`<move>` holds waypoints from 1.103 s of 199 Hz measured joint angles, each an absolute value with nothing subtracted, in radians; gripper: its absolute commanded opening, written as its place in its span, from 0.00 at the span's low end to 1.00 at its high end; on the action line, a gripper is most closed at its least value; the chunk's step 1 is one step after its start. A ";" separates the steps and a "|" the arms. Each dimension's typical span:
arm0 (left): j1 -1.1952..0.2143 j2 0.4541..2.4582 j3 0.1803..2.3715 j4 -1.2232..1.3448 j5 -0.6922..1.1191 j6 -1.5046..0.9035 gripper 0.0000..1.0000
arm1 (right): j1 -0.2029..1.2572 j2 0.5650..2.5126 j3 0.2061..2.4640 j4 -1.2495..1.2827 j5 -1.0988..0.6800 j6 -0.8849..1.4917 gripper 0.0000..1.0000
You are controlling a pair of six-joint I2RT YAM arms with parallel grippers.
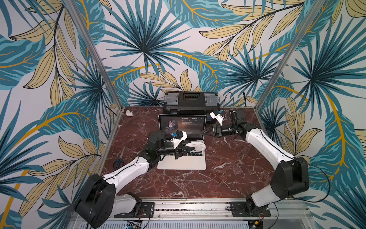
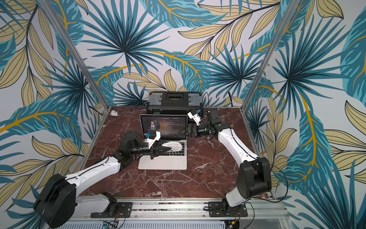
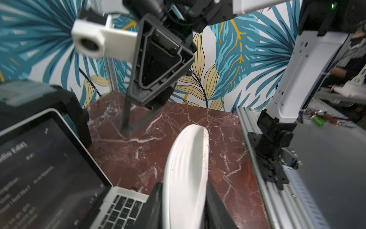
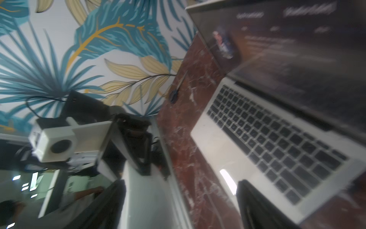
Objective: Remove the wireless mouse receiver from the laptop
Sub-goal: Place the mouse at the center of the board.
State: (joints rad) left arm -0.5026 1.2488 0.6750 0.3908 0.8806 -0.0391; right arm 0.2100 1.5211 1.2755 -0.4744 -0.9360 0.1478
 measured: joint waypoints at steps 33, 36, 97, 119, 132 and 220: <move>-0.491 1.200 0.672 0.242 0.918 -0.306 0.00 | 0.207 1.470 1.262 -0.502 -0.606 -0.212 0.82; -0.491 1.196 0.669 0.227 0.922 -0.331 0.00 | 0.207 1.471 1.258 -0.503 -0.580 -0.249 0.81; -0.498 1.105 0.439 0.130 0.860 -0.670 0.00 | 0.206 1.617 1.172 -0.483 -0.337 -0.817 0.69; -0.532 1.126 0.383 0.131 0.817 -0.707 0.00 | 0.207 1.695 1.172 -0.461 -0.345 -0.915 0.67; -0.572 1.145 0.359 0.138 0.787 -0.713 0.00 | 0.207 1.739 1.172 -0.453 -0.358 -0.956 0.67; -0.672 1.341 0.318 0.210 0.694 -0.711 0.00 | 0.299 1.851 1.166 -0.402 -0.333 -1.114 0.66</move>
State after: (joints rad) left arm -0.6716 1.3415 0.3183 0.2104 0.6937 -0.7109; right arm 0.2985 1.8511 1.1660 -0.4015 -0.3332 -1.1141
